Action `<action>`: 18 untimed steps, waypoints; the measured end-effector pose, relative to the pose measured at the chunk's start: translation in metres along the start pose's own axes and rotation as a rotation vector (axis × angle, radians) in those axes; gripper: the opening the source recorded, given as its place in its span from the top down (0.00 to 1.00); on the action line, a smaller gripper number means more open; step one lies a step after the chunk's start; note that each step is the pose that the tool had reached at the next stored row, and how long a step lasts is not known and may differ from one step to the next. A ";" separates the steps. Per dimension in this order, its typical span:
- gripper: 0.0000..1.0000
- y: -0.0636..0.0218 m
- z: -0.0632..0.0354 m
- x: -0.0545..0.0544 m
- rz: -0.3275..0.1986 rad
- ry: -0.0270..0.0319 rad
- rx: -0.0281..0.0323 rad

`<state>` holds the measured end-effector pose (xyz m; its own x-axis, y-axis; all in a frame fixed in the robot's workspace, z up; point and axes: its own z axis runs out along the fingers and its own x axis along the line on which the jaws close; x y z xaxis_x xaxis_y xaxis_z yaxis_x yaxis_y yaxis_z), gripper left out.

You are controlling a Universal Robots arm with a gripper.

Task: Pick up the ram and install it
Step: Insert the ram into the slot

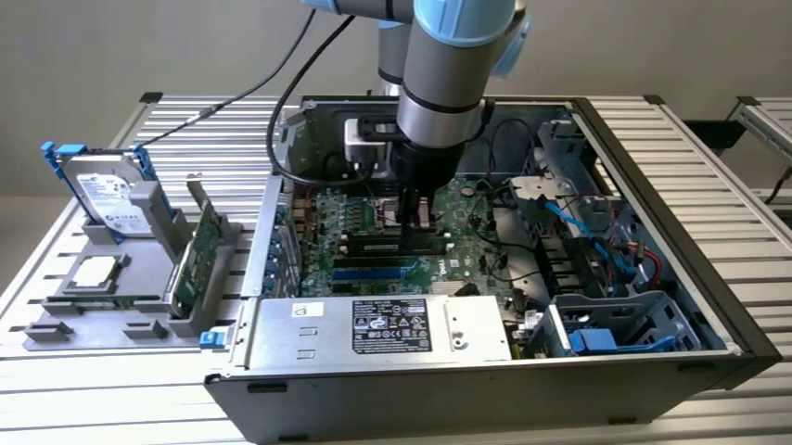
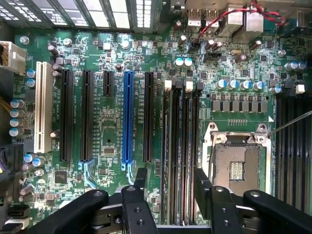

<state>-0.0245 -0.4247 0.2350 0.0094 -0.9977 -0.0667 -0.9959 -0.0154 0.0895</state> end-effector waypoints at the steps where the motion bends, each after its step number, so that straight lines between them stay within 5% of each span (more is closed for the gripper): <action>1: 0.49 0.0006 -0.0020 0.000 -0.001 0.0000 0.0000; 7: 0.51 0.0029 -0.0115 -0.001 -0.003 0.0000 -0.0001; 9: 0.64 0.0030 -0.0115 -0.001 -0.003 0.0000 -0.0001; 12: 0.70 0.0030 -0.0116 -0.001 -0.003 0.0001 -0.0002; 13: 0.82 0.0030 -0.0116 -0.001 -0.003 0.0001 -0.0002; 18: 0.89 0.0030 -0.0116 -0.001 -0.003 0.0001 -0.0002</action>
<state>-0.0265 -0.4246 0.2469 0.0126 -0.9977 -0.0669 -0.9958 -0.0185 0.0895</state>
